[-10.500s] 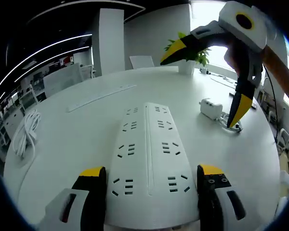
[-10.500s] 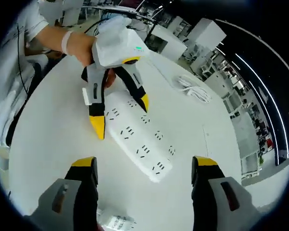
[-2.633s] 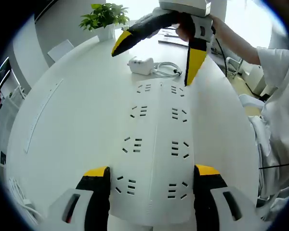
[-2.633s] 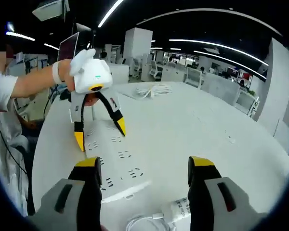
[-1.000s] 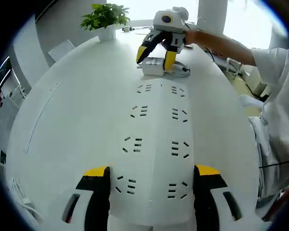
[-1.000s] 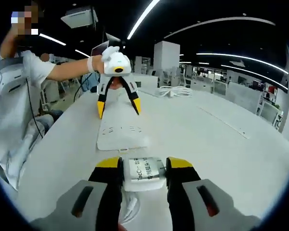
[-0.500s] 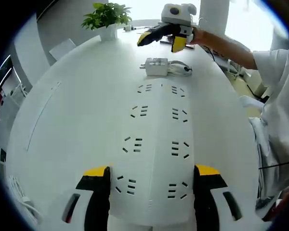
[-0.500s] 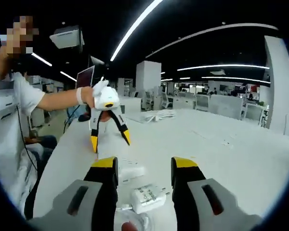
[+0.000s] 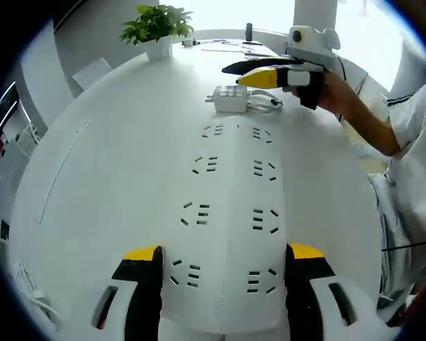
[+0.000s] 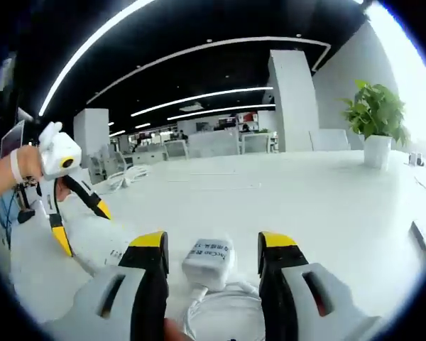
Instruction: Straighten the power strip on the desk, plug the charger into it
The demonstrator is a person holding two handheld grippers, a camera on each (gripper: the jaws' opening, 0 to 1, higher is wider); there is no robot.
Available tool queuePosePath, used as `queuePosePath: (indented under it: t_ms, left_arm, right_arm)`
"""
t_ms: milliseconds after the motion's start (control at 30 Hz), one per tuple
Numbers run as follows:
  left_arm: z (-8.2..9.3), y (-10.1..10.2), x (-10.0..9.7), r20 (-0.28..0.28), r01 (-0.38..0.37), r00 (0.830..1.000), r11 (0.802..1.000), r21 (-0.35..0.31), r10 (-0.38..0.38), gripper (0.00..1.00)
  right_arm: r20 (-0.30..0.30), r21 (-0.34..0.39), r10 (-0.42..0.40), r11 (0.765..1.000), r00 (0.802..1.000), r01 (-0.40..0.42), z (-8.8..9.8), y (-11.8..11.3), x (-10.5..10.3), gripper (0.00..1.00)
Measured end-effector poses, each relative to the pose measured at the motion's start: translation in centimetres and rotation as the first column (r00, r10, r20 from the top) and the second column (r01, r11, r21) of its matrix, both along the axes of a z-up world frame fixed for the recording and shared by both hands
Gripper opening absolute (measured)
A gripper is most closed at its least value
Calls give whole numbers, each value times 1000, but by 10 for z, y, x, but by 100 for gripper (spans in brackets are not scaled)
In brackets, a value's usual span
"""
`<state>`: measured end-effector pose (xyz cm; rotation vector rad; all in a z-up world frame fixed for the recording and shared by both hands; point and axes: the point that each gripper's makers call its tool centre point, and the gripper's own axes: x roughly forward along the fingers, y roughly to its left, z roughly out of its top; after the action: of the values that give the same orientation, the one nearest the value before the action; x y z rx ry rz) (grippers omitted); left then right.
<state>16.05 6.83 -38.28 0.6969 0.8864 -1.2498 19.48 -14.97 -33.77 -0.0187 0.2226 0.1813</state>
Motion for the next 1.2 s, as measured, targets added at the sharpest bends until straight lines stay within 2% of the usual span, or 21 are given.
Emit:
queuePosePath:
  t_ms: [67, 167, 233, 400, 467, 500, 600, 700, 767, 833, 933, 1033, 1100, 1133, 1200]
  left_arm:
    - [0, 0, 0, 0, -1, 1000, 1000, 1, 1, 70]
    - [0, 0, -1, 0, -2, 1000, 1000, 1, 2, 70]
    - [0, 0, -1, 1, -2, 1000, 1000, -2, 2, 70]
    - [0, 1, -1, 2, -3, 1000, 1000, -8, 3, 70]
    - [0, 1, -1, 2, -4, 1000, 1000, -7, 4, 70]
    - [0, 1, -1, 2, -4, 1000, 1000, -7, 4, 70]
    - [0, 1, -1, 3, -4, 1000, 1000, -11, 4, 70]
    - [0, 0, -1, 2, -4, 1000, 1000, -8, 4, 70]
    - [0, 0, -1, 1, -5, 1000, 1000, -6, 5, 70]
    - [0, 0, -1, 2, -7, 1000, 1000, -7, 7, 70]
    - [0, 0, -1, 1, -7, 1000, 1000, -6, 7, 70]
    - [0, 0, -1, 1, -7, 1000, 1000, -4, 7, 70]
    - [0, 0, -1, 1, -8, 1000, 1000, -4, 8, 70]
    - [0, 0, -1, 1, -8, 1000, 1000, -4, 8, 70]
    - [0, 0, -1, 0, -8, 1000, 1000, -2, 8, 70]
  right_arm:
    - [-4, -60, -28, 998, 1000, 27, 0, -1, 3, 46]
    - [-3, -61, -22, 998, 1000, 22, 1, 8, 6, 42]
    - [-29, -87, -23, 996, 999, 21, -6, 12, 7, 42]
    - [-39, -113, -56, 992, 998, 51, -9, 13, 8, 41]
    - [-51, -136, -63, 989, 997, 55, -12, 11, 8, 35]
    - [-58, -147, -57, 988, 997, 48, -13, 11, 7, 31]
    - [-68, -149, -32, 989, 997, 21, -13, 12, 5, 29]
    - [-79, -111, 4, 994, 997, -12, -14, 12, 6, 29]
    - [-78, -107, 84, 990, 993, -92, -14, 17, 7, 29]
    - [-97, -96, 168, 980, 981, -177, -15, 19, 5, 28]
    - [-117, -80, 254, 961, 960, -264, -16, 19, 3, 28]
    - [-125, -70, 342, 933, 931, -353, -16, 21, 2, 28]
    - [-139, -49, 396, 913, 908, -405, -17, 22, 0, 28]
    - [-149, -61, 426, 897, 893, -438, -17, 22, 0, 28]
    - [-163, -84, 504, 850, 848, -521, -18, 25, -3, 28]
